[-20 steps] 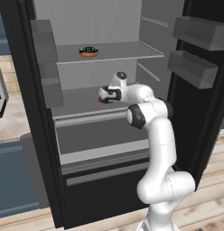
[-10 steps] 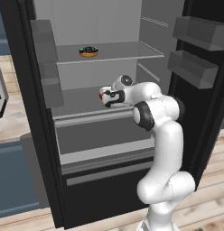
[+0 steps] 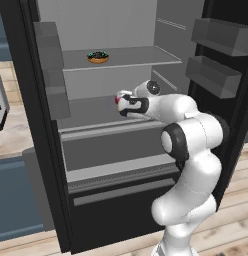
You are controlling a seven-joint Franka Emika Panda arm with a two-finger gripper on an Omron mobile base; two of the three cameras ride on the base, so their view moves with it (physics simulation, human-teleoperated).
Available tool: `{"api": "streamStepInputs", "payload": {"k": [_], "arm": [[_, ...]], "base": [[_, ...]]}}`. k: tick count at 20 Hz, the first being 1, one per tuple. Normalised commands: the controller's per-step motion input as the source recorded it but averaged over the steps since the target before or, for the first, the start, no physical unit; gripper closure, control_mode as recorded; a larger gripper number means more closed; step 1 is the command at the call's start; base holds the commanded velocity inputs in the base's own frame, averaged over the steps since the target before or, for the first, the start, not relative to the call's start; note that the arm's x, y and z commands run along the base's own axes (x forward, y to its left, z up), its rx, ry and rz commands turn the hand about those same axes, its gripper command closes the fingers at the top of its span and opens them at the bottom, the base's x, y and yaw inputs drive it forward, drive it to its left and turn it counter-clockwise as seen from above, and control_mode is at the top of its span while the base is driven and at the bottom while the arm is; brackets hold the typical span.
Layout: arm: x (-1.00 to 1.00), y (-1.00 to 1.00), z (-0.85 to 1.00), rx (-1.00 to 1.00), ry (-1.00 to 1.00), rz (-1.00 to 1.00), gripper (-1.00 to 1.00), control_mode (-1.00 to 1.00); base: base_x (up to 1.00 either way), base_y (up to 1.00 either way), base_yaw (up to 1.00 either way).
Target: Take the donuts from the fridge and place them on the empty tray on the dining counter.
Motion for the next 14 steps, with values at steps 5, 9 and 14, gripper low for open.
{"api": "streamStepInputs", "payload": {"k": [5,9,14], "arm": [[-1.0,-0.17,0.72,0.01,0.04,-0.01,1.0,-1.0],[-1.0,-0.01,0.72,-0.01,0.1,0.0,1.0,-1.0],[-1.0,0.0,0.72,-0.03,0.01,0.0,1.0,-1.0]], "base": [[0.0,0.0,0.0],[0.0,0.0,0.0],[0.0,0.0,0.0]]}}
